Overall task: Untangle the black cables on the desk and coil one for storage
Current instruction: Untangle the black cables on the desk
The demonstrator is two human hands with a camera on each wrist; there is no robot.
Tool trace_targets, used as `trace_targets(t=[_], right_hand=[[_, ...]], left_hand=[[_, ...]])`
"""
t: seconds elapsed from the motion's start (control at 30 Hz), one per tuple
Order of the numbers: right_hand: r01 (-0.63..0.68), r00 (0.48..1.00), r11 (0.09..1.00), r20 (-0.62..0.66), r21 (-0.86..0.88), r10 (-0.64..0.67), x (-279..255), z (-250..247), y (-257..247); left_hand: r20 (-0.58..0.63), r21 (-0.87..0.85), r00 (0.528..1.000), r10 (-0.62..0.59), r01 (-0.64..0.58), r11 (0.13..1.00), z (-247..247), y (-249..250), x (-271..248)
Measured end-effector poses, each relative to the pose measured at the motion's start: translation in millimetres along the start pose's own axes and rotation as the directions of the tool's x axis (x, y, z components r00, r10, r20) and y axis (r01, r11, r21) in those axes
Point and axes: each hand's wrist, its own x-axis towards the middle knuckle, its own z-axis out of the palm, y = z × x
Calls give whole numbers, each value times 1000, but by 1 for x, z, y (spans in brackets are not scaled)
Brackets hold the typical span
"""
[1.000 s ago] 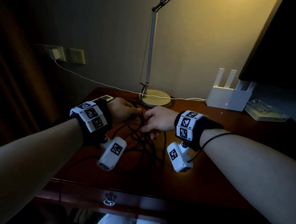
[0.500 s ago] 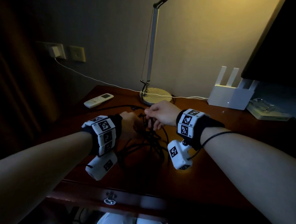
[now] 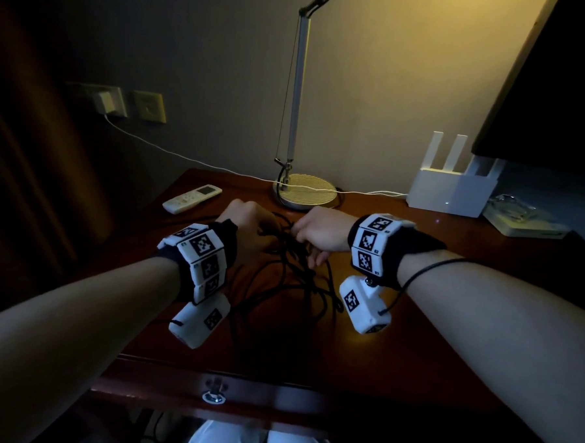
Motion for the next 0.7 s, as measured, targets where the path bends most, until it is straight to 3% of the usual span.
trace_targets(t=[0.1, 0.23, 0.3, 0.4, 0.6, 0.7], right_hand=[[12, 1000, 996, -30, 93, -9, -7, -2, -8], [119, 990, 969, -44, -218, -132, -17, -2, -9], [151, 981, 953, -77, -264, -176, -17, 2, -7], [160, 970, 929, -123, -334, -211, -18, 2, -6], [135, 954, 975, -242, -176, -176, -21, -2, 3], [93, 918, 973, -361, -209, -165, -23, -5, 3]], left_hand=[[-49, -7, 999, -21, 20, 1000, 0, -2, 1], [-56, -11, 992, -112, 112, 994, 2, -6, 7], [-91, -26, 986, -139, 138, 990, 3, -6, 9], [-19, 17, 983, -180, 180, 983, 3, -7, 12], [-23, -102, 942, -333, 330, 939, 6, -15, 12], [-49, -147, 909, -413, 402, 904, 0, -17, 12]])
